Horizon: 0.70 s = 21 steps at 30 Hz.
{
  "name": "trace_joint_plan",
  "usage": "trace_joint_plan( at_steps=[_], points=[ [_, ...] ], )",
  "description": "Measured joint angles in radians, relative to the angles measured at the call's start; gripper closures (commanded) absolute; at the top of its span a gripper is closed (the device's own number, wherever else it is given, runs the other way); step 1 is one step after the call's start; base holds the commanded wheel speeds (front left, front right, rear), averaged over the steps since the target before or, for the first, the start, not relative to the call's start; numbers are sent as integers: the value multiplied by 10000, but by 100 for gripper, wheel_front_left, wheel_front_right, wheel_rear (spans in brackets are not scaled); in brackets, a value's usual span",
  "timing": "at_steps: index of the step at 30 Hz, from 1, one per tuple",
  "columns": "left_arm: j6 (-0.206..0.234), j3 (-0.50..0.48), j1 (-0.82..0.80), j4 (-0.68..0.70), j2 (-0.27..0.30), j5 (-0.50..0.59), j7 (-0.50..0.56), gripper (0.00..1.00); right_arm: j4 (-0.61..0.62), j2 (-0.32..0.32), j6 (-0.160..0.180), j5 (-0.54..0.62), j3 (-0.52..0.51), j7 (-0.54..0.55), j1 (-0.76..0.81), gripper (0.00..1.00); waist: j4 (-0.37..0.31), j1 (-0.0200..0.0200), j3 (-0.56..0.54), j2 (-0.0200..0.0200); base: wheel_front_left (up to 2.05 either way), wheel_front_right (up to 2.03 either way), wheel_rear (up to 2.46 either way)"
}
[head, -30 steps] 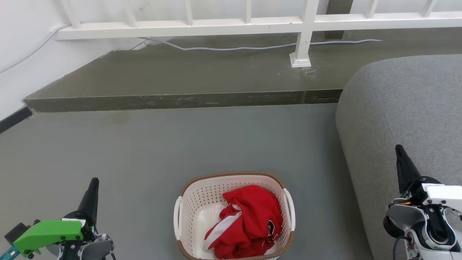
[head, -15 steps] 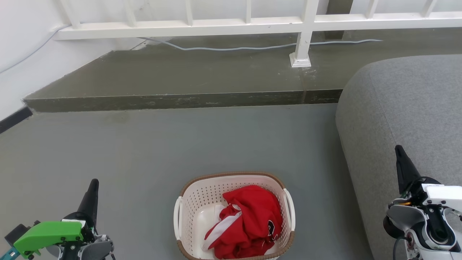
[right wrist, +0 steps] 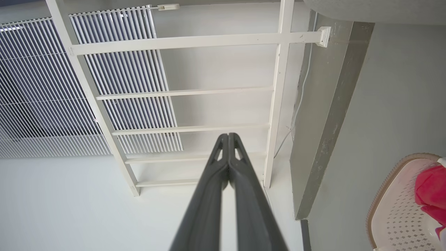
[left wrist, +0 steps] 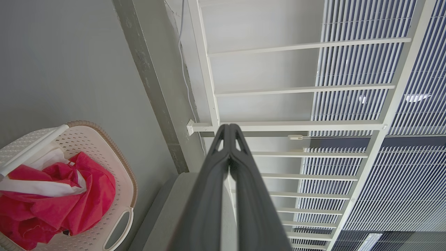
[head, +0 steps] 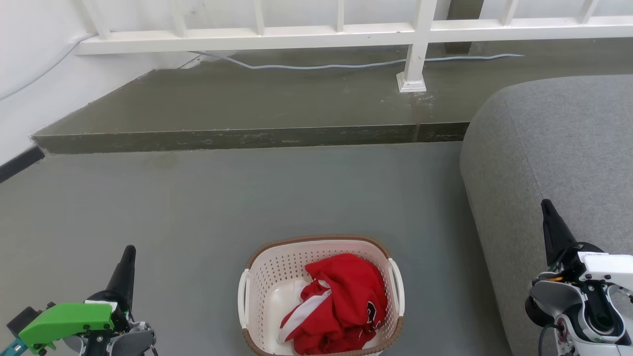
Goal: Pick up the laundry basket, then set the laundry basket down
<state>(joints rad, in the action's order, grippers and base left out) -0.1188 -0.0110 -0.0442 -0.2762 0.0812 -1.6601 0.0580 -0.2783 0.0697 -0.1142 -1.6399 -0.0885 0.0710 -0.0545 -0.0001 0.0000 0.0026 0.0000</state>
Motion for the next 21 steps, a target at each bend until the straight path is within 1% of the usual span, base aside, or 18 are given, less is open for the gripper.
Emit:
trace_joint_plan(
  at_steps=[21],
  points=[
    [-12, -35, -9, -17, -8, 0, 27, 100, -31, -19, -2, 0, -12, 2, -2, 100, 0, 0, -1, 0, 0, 0, 0]
  ],
)
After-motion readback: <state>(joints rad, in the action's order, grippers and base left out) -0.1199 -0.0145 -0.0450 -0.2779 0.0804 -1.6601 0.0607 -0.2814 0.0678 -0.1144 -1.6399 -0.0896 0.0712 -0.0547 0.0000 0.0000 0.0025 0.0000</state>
